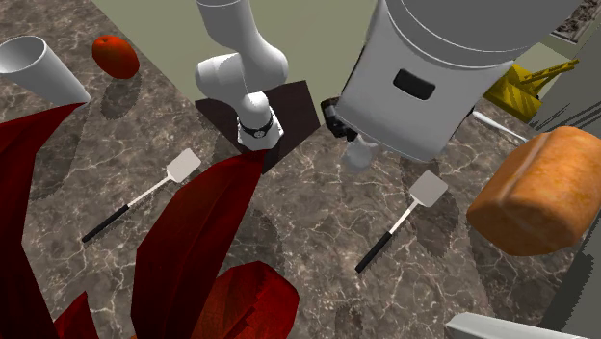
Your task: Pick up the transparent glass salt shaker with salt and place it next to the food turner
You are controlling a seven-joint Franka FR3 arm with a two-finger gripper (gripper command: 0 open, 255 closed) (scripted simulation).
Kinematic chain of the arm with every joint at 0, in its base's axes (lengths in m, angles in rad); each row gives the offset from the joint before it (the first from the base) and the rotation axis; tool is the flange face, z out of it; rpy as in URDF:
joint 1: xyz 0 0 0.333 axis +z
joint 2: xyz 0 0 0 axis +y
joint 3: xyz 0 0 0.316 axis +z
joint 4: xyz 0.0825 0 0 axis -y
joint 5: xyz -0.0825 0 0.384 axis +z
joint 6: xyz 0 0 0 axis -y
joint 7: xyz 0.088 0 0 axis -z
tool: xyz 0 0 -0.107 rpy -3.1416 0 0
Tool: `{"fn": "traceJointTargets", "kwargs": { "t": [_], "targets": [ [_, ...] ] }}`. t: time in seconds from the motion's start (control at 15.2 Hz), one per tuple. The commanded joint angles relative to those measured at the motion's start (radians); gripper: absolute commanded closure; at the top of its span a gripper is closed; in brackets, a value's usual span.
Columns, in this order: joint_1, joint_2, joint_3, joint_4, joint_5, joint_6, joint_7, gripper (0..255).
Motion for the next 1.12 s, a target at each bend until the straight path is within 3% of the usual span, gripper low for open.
{"fn": "traceJointTargets", "kwargs": {
  "t": [0.0,0.53,1.06],
  "targets": [
    [-0.02,-0.045,-0.035,-0.042,-0.006,-0.01,-0.06,255],
    [-0.083,-0.178,-0.175,-0.172,-0.073,-0.036,-0.284,255],
    [-0.135,-0.24,-0.32,-0.224,-0.179,-0.055,-0.506,255]
  ]
}}
